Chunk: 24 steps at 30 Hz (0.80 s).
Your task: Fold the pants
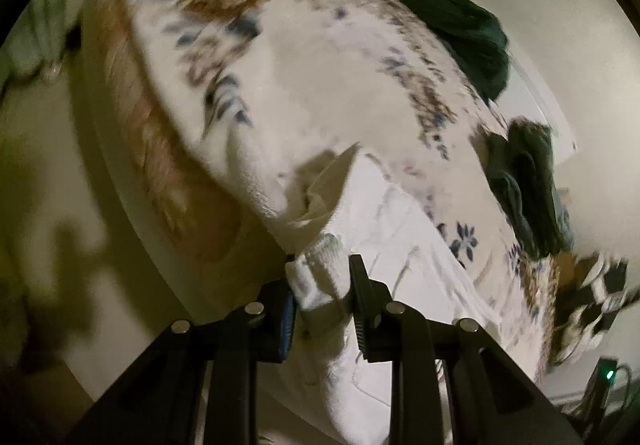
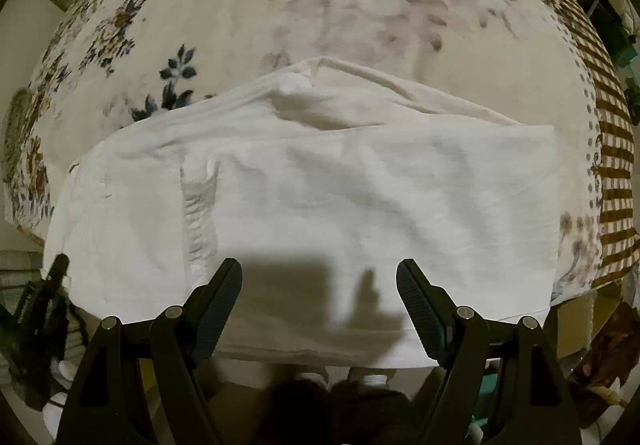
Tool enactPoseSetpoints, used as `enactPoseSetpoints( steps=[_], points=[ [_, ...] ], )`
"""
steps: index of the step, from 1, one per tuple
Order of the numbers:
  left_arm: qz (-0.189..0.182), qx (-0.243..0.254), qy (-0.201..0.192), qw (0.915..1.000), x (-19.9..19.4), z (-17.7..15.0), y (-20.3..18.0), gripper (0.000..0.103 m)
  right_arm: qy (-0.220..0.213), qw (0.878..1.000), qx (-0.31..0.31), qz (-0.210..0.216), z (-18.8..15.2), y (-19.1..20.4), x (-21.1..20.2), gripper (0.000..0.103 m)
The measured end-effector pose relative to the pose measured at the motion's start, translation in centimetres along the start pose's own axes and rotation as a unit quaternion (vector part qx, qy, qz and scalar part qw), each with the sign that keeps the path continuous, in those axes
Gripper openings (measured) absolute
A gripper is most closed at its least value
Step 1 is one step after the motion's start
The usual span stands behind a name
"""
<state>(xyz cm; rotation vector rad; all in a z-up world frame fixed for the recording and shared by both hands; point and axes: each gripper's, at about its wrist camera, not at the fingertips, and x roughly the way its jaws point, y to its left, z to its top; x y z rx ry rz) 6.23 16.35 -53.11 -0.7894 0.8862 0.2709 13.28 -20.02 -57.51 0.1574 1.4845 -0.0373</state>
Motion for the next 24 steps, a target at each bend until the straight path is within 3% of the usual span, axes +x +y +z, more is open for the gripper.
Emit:
enactPoseSetpoints(
  steps=[4,5,6,9,11,14,24],
  points=[
    [-0.006,-0.011,0.01,0.9999,1.4,0.4,0.4,0.024,0.001,1.0,0.002,0.006,-0.3,-0.3,0.0,0.082],
    [-0.005,-0.026,0.022,0.9994,2.5,0.6,1.0,0.032,0.001,1.0,0.003,0.007,-0.4,-0.5,0.0,0.082],
    [0.003,-0.038,0.031,0.9988,3.5,0.9,1.7,0.033,0.001,1.0,0.006,0.007,-0.4,-0.7,-0.1,0.082],
    [0.008,-0.054,0.039,0.9977,4.8,1.3,2.9,0.03,0.001,1.0,0.013,0.01,-0.4,-1.5,-0.2,0.082],
    [0.002,-0.023,0.018,0.9996,3.5,1.4,1.6,0.022,0.002,1.0,0.016,0.01,-0.4,-2.0,-0.1,0.082],
    [0.0,0.025,-0.014,0.9996,0.6,0.6,-1.1,0.02,0.005,1.0,0.024,0.009,-0.6,-3.1,0.1,0.082],
    [0.021,0.007,-0.027,0.9994,-3.4,-0.5,-2.0,0.017,0.007,0.999,0.038,0.018,-1.2,-5.3,0.4,0.082]
  ],
)
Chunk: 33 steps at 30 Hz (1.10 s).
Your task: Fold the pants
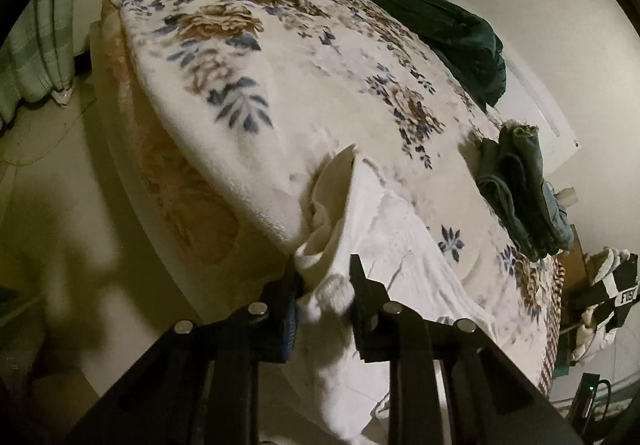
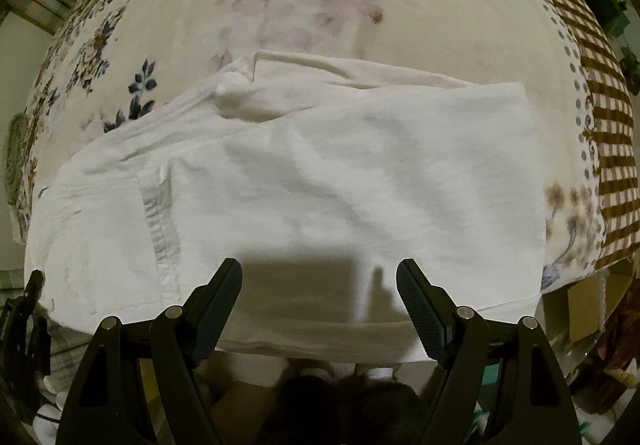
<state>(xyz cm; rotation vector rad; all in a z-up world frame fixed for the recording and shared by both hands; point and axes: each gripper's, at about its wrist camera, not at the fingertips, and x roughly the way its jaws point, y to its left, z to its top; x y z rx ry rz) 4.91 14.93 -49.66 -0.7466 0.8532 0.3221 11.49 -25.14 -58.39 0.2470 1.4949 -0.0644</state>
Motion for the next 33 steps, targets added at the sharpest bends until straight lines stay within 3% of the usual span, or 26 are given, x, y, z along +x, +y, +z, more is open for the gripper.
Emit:
enactPoseSetpoints(
  steps=[5,8,11,16,20,23,25,29,31,32,33],
  points=[
    [-0.001,0.03,-0.016,0.9994,-0.5,-0.3,-1.5,0.014,-0.007,1.0,0.001,0.007,0.4,-0.6,-0.5,0.082],
    [-0.028,0.067,-0.032,0.9969,-1.5,-0.4,-3.8,0.013,-0.014,1.0,0.003,0.011,0.6,-1.0,-0.9,0.082],
    [-0.079,0.109,-0.034,0.9903,-3.1,-0.9,-7.3,0.013,-0.024,1.0,0.007,0.013,0.6,-1.7,-1.7,0.082],
    [-0.182,0.183,-0.016,0.9661,-6.0,-4.1,-15.6,0.012,-0.037,0.998,0.043,0.012,0.4,-5.3,-3.1,0.082],
    [-0.255,0.23,0.036,0.9385,-6.4,-9.7,-22.7,0.012,-0.048,0.995,0.086,-0.001,-0.2,-10.9,-4.7,0.082],
    [-0.283,0.259,0.087,0.9192,-4.9,-15.0,-26.8,0.012,-0.055,0.991,0.119,-0.017,-0.9,-15.9,-5.7,0.082],
    [-0.286,0.28,0.114,0.909,-3.7,-18.1,-28.7,0.012,-0.052,0.989,0.138,-0.025,-1.5,-19.5,-5.9,0.082],
    [-0.286,0.323,0.194,0.881,-1.5,-23.5,-32.2,0.012,-0.037,0.987,0.156,-0.022,-2.5,-24.3,-5.9,0.082],
    [-0.269,0.362,0.207,0.8679,-2.2,-24.6,-34.0,0.019,-0.03,0.986,0.163,-0.004,-2.9,-25.9,-5.9,0.082],
    [-0.268,0.371,0.21,0.8641,-2.6,-24.4,-34.4,0.037,-0.031,0.985,0.168,0.013,-2.9,-26.5,-6.0,0.084],
    [-0.273,0.367,0.212,0.8636,-2.9,-23.9,-34.3,0.068,-0.033,0.984,0.172,0.038,-2.9,-26.9,-6.1,0.087]
  ],
)
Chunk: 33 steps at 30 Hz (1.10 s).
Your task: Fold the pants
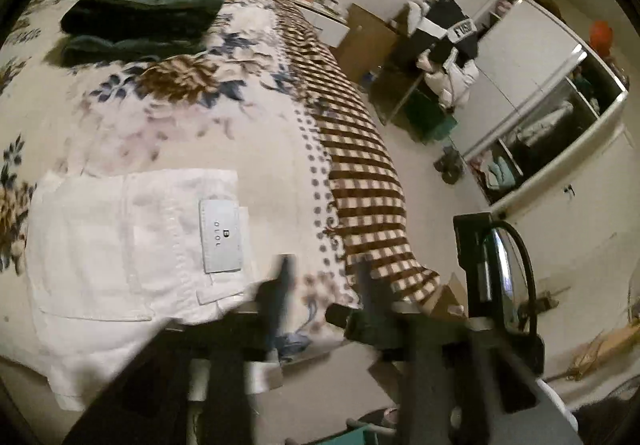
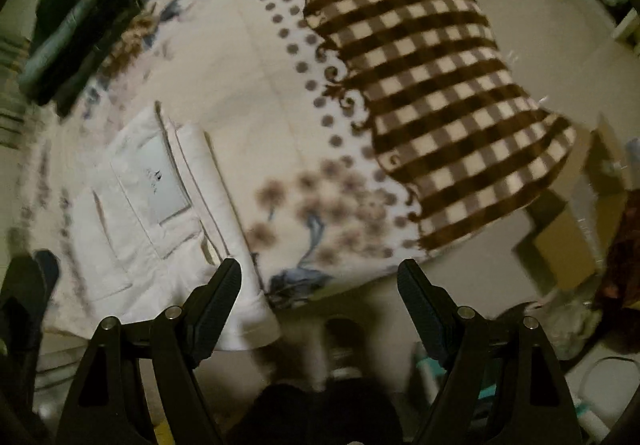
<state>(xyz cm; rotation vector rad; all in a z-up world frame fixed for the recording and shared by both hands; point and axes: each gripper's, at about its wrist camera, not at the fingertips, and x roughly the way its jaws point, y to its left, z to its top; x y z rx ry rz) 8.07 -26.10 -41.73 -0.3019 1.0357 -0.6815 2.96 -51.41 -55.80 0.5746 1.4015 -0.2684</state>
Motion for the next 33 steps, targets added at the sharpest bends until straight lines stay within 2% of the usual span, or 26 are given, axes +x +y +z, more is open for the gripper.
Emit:
enactPoseSetpoints(
  steps=[2,4,7,8,10,13,14,15,16,17,18,21,24,29,30,32,33],
  points=[
    [0.013,-0.006,-0.004,0.9999,-1.1,0.2,1.0,0.101,0.005,0.999,-0.001,0.048,0.4,0.1,0.0,0.088],
    [0.049,-0.018,-0.01,0.9986,-2.5,-0.1,3.5,0.101,0.009,0.995,-0.018,0.094,1.1,1.6,0.2,0.088],
    [0.139,-0.051,0.002,0.9889,-3.8,0.1,8.8,0.1,0.021,0.989,-0.044,0.142,2.5,5.2,2.0,0.088],
    [0.176,-0.065,0.008,0.9823,-4.2,0.1,11.0,0.1,0.025,0.987,-0.049,0.149,2.9,6.1,2.6,0.088],
    [0.219,-0.087,0.021,0.9716,-4.6,-0.2,14.5,0.1,0.022,0.987,-0.064,0.143,3.9,8.1,4.4,0.088],
    [0.265,-0.109,0.038,0.9574,-4.8,-0.8,18.4,0.1,0.041,0.986,-0.071,0.144,4.9,10.3,7.5,0.087],
    [0.272,-0.111,0.042,0.9548,-4.5,-0.9,19.1,0.1,0.05,0.986,-0.075,0.138,4.9,11.0,8.4,0.077],
    [0.28,-0.113,0.045,0.9522,-4.5,-1.0,19.8,0.1,0.04,0.988,-0.082,0.124,4.9,11.5,8.9,0.044],
    [0.283,-0.116,0.047,0.9508,-4.3,-1.1,20.2,0.1,0.014,0.991,-0.095,0.096,4.6,11.9,8.7,0.031],
    [0.286,-0.12,0.048,0.9493,-4.3,-1.2,20.6,0.1,0.006,0.989,-0.114,0.09,4.2,12.4,8.5,0.017],
    [0.287,-0.125,0.046,0.9486,-4.3,-1.1,20.9,0.1,-0.002,0.988,-0.131,0.086,3.7,12.8,8.0,0.014],
    [0.276,-0.138,0.04,0.9505,-4.0,-0.5,20.8,0.1,-0.039,0.984,-0.16,0.062,1.9,13.0,4.8,0.012],
    [0.256,-0.152,0.047,0.9535,-2.9,0.4,21.1,0.1,-0.055,0.99,-0.123,0.051,1.3,10.1,1.9,0.012],
    [0.19,-0.186,0.07,0.9614,1.1,1.3,21.1,0.101,-0.072,0.995,-0.071,0.023,1.9,4.3,-0.3,0.012],
    [0.184,-0.19,0.074,0.9615,2.0,1.5,21.1,0.101,-0.068,0.996,-0.057,0.025,2.4,3.2,-0.1,0.012],
    [0.164,-0.196,0.082,0.9635,4.1,2.0,21.2,0.101,-0.047,0.997,-0.021,0.055,3.6,0.8,1.0,0.012],
    [0.172,-0.191,0.089,0.9623,5.3,2.2,21.4,0.101,-0.034,0.997,-0.014,0.071,4.1,0.2,1.8,0.013]
  ],
)
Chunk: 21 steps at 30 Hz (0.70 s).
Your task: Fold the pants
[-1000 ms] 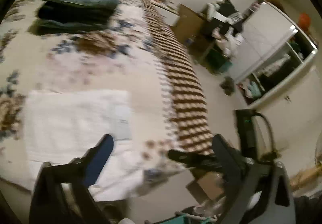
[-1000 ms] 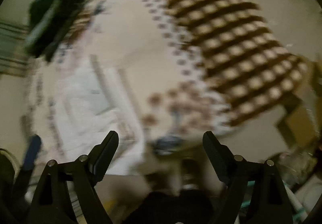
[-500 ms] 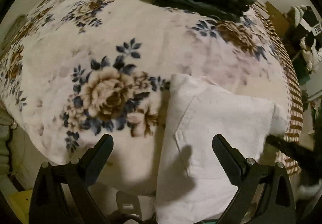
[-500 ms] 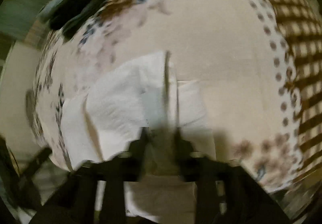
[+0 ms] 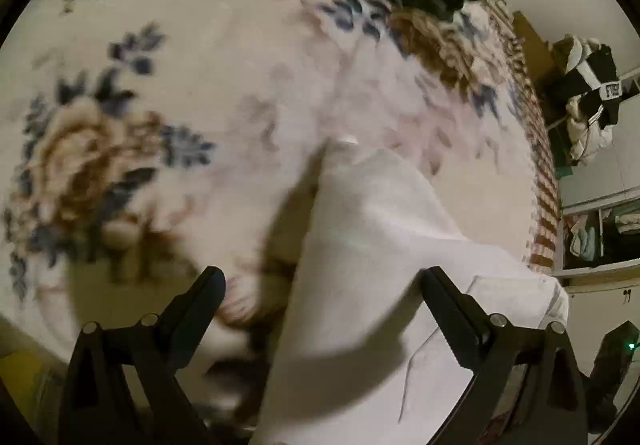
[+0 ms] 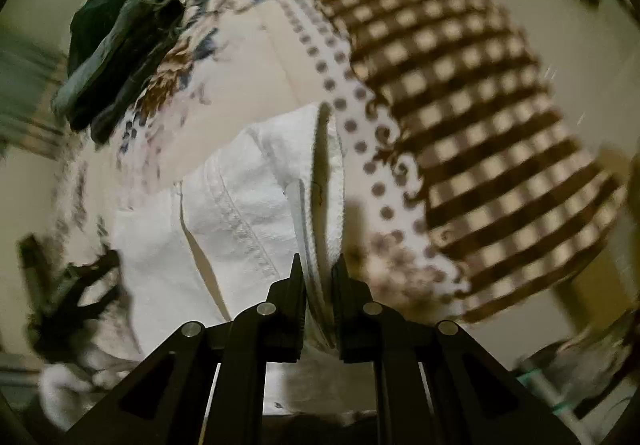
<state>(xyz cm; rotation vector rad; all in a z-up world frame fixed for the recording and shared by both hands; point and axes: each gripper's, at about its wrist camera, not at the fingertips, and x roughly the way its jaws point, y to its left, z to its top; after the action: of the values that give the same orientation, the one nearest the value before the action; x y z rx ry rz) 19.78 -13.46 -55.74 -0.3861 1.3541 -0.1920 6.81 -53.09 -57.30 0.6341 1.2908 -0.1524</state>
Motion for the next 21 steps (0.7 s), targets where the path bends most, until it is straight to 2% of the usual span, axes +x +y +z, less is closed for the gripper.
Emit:
enactPoseSetpoints(
  steps=[2,4,6,7,9,11,12,14,16,19,21],
  points=[
    [-0.005,0.009,0.014,0.9998,1.6,0.6,0.2,0.101,0.01,1.0,-0.004,-0.012,0.6,-1.0,1.7,0.016],
    [-0.024,0.012,0.029,0.9992,2.8,1.1,0.7,0.103,0.031,0.999,0.012,-0.026,1.0,-2.3,3.6,0.024],
    [-0.029,0.013,0.035,0.9989,2.4,1.2,0.7,0.103,0.054,0.998,0.028,-0.025,1.3,-3.0,4.8,0.039],
    [-0.03,0.014,0.04,0.9987,1.8,1.2,0.6,0.103,0.057,0.998,0.033,-0.017,1.4,-3.2,4.7,0.044],
    [-0.044,0.017,0.046,0.9978,0.2,0.9,0.5,0.102,0.055,0.997,0.053,0.005,1.0,-3.8,3.3,0.06],
    [-0.063,0.013,0.041,0.9971,-1.2,0.1,0.7,0.102,0.045,0.995,0.082,0.033,-0.5,-5.0,1.3,0.069],
    [-0.075,0.006,0.038,0.9964,-1.9,-0.6,0.9,0.102,0.042,0.993,0.099,0.042,-1.5,-5.6,0.3,0.07],
    [-0.092,-0.004,0.044,0.9948,-2.5,-1.8,1.3,0.102,0.053,0.985,0.149,0.075,-4.4,-7.0,-0.6,0.07],
    [-0.103,-0.011,0.059,0.9929,-2.0,-3.4,1.7,0.102,0.083,0.969,0.198,0.121,-7.5,-8.1,0.3,0.07],
    [-0.107,-0.025,0.087,0.9902,-0.1,-4.8,1.9,0.102,0.122,0.946,0.24,0.179,-11.3,-8.1,4.5,0.07],
    [-0.107,-0.029,0.095,0.9893,0.9,-5.1,1.7,0.102,0.126,0.925,0.266,0.242,-12.2,-7.3,7.3,0.07]
  ],
)
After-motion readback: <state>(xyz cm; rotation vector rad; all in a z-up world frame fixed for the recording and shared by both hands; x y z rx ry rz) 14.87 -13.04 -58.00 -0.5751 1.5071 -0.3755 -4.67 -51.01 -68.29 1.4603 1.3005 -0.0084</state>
